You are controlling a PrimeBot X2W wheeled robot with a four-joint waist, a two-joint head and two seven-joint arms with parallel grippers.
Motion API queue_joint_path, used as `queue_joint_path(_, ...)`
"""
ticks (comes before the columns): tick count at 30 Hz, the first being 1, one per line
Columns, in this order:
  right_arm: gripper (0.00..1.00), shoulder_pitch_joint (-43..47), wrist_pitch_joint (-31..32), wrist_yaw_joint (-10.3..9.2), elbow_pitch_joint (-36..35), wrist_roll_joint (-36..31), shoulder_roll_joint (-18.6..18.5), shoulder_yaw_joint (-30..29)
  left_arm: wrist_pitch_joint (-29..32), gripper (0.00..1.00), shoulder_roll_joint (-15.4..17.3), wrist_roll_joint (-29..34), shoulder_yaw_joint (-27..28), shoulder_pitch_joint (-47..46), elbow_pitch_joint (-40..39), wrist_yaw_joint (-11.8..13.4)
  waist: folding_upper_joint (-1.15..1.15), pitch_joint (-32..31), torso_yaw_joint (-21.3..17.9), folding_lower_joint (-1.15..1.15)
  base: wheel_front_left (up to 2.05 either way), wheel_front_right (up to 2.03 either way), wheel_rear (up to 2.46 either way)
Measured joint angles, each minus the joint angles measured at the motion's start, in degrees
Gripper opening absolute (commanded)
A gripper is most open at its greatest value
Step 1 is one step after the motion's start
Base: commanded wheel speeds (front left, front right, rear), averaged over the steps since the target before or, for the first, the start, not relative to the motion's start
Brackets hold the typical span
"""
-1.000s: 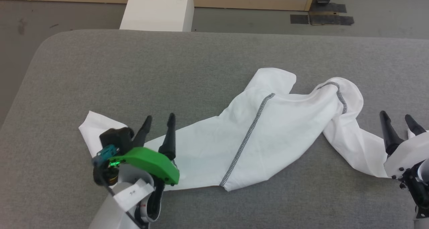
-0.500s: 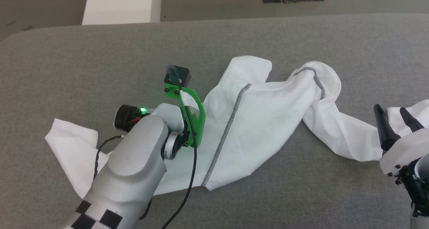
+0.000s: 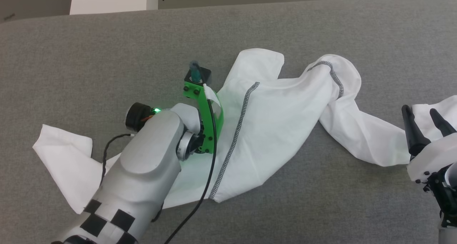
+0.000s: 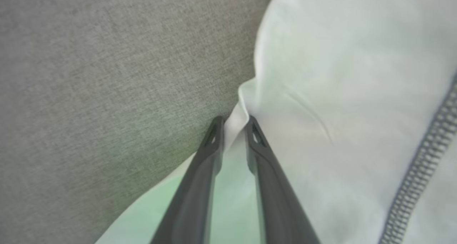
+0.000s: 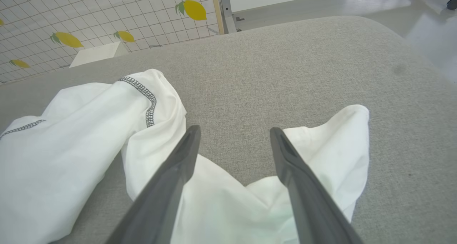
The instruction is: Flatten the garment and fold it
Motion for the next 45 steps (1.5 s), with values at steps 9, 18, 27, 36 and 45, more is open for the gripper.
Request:
queue_joint_path(9, 1.0, -0.29, -0.25, 0.0, 0.55, -0.05, -0.05, 0.08, -10.81, 0.0, -1.51, -7.89, 9.02, 3.57, -3.58, 0.92, 0.0, -0.12, 1.59, 0.0, 0.0, 0.0, 0.0)
queue_joint_path(18, 1.0, -4.79, 4.03, 0.0, 0.68, -0.21, -5.54, 3.05, -16.58, 0.0, 0.11, -11.18, 14.32, 9.32, -19.59, 2.11, 0.0, -0.15, 3.08, 0.0, 0.0, 0.0, 0.0)
queue_joint_path(27, 1.0, -14.63, 12.85, 0.0, 9.55, -0.31, -13.29, 15.06, -17.6, 0.0, 0.76, -11.32, 14.14, 14.88, -31.71, 5.15, 0.0, 2.52, 4.18, 0.0, 0.0, 0.0, 0.0)
queue_joint_path(36, 0.0, -21.91, 12.72, 0.0, 20.82, -0.27, -15.36, 21.89, -17.57, 0.0, 0.68, -10.44, 13.27, 15.72, -36.78, 6.2, 0.0, 6.2, 6.51, 0.01, 0.0, 0.0, 0.0)
queue_joint_path(45, 0.0, -22.71, 10.6, 0.01, 20.42, 4.07, -16.99, 22.9, -20.67, 0.0, -0.59, -14.1, 15.6, 16.75, -37.43, 4.89, 0.0, 4.2, 6.5, 0.01, 0.0, 0.0, 0.0)
